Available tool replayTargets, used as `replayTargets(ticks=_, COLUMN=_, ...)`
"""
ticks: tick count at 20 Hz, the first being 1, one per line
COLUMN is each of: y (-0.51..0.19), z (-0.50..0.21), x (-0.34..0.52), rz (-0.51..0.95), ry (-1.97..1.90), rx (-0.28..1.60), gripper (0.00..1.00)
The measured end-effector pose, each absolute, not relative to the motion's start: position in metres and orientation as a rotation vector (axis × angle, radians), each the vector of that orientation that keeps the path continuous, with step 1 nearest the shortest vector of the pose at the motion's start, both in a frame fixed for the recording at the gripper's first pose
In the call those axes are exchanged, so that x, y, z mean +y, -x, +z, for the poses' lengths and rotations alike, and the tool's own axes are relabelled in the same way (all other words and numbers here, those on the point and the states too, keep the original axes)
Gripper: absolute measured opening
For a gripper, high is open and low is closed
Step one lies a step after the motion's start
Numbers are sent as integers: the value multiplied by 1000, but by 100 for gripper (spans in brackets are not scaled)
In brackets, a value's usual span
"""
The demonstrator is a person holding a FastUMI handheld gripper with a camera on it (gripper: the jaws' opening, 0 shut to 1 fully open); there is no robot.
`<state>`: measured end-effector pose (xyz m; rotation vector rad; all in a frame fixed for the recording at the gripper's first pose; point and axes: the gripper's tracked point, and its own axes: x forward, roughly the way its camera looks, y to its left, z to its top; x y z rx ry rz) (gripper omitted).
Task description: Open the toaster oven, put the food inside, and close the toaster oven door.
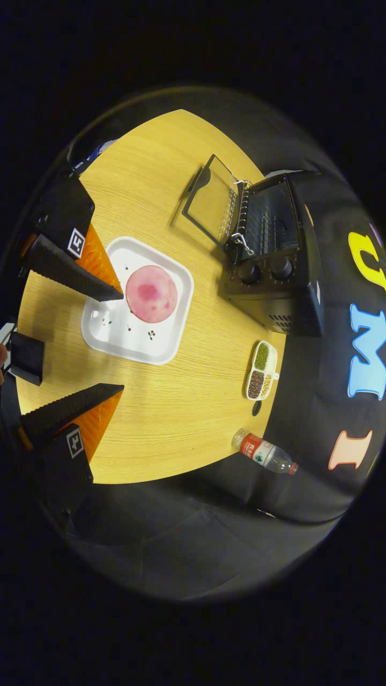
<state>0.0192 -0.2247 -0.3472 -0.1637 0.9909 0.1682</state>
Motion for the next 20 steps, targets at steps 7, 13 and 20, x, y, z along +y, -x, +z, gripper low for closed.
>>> replayTargets(ticks=7, y=-27, z=-386, x=-231, rz=196, ry=62, rx=1144, gripper=99)
replayTargets(ticks=13, y=-27, z=-399, x=-226, rz=222, ry=33, rx=1246, gripper=98)
replayTargets(ticks=20, y=-26, z=-400, x=-210, rz=251, ry=25, rx=1344, gripper=67)
